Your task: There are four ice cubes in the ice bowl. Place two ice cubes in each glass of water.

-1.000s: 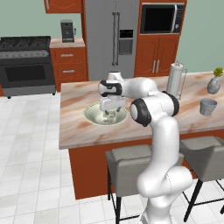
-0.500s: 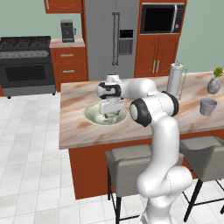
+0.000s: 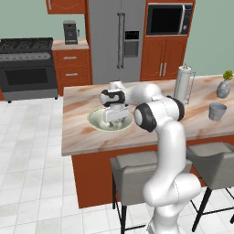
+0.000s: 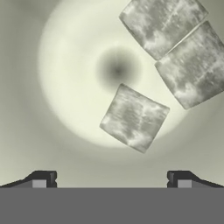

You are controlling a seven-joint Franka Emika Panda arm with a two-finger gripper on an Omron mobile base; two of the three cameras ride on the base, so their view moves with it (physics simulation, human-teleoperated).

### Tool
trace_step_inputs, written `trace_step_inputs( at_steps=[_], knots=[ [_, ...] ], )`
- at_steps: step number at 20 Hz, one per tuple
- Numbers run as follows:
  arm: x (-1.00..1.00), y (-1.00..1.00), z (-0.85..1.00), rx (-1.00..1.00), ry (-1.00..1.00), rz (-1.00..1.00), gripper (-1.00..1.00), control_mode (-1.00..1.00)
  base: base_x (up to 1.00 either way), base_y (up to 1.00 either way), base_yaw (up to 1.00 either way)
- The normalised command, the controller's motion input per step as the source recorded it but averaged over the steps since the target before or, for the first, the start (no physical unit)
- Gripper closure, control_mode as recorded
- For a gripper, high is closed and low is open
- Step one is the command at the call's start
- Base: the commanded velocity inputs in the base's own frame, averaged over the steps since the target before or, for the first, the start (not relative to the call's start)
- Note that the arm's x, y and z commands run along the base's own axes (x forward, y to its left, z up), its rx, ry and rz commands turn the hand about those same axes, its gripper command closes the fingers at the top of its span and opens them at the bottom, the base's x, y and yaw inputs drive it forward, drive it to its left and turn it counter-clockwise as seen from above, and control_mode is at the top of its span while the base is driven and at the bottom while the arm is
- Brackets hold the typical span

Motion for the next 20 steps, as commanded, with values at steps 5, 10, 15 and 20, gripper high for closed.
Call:
trace_step_inputs(
  at_steps=[5,10,15,20],
  knots=[
    [0.07,0.0,-0.04,-0.04,0.0,0.01,-1.0,-1.0,0.0,0.0,0.0],
    [0.11,0.0,-0.13,-0.02,0.0,0.0,-1.0,-1.0,0.0,0.0,0.0],
    [0.1,0.01,-0.13,0.0,0.01,0.0,-1.0,-1.0,0.0,0.0,0.0],
    [0.1,0.01,-0.14,0.0,0.01,0.0,-1.0,-1.0,0.0,0.0,0.0]
  ],
)
